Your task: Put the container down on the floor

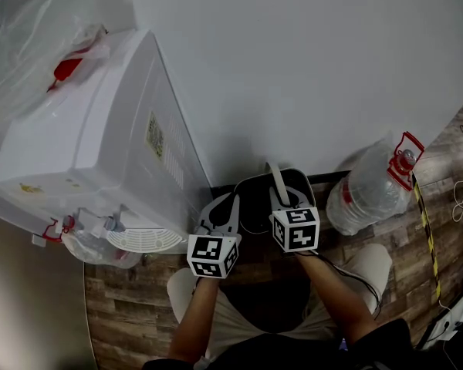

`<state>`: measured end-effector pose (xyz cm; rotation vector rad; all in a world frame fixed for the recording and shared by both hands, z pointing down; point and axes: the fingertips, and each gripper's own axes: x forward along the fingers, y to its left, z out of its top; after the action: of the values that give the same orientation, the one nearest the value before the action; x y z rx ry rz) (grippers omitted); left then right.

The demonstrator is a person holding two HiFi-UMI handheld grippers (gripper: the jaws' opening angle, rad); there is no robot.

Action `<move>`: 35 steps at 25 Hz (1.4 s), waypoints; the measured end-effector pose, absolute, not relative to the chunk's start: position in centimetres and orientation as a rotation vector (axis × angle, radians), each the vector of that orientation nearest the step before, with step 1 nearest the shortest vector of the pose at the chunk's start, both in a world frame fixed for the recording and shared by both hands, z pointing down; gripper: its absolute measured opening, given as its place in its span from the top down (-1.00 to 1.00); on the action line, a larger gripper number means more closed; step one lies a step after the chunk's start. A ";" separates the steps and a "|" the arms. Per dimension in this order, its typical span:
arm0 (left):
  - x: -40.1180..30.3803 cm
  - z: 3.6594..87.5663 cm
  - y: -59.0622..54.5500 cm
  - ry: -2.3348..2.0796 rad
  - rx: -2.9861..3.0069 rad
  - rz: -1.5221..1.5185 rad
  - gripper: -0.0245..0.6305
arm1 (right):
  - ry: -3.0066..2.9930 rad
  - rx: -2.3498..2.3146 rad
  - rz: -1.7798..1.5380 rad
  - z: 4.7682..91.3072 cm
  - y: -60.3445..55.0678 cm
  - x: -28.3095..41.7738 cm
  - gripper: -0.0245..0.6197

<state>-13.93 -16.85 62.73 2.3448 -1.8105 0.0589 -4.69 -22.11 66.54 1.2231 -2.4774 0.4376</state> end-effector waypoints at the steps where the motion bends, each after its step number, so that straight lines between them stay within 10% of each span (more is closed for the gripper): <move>1: -13.9 63.2 -16.8 -1.807 2.338 0.072 0.87 | -2.469 1.224 0.444 67.0 -22.1 -4.6 0.82; 35: -12.6 75.3 -16.1 -1.685 2.169 0.260 0.87 | -2.358 1.210 0.512 75.7 -22.0 -3.3 0.82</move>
<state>-12.62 -16.13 75.29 2.1691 -1.6850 0.2599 -3.31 -21.98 75.65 1.2100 -2.3582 0.5116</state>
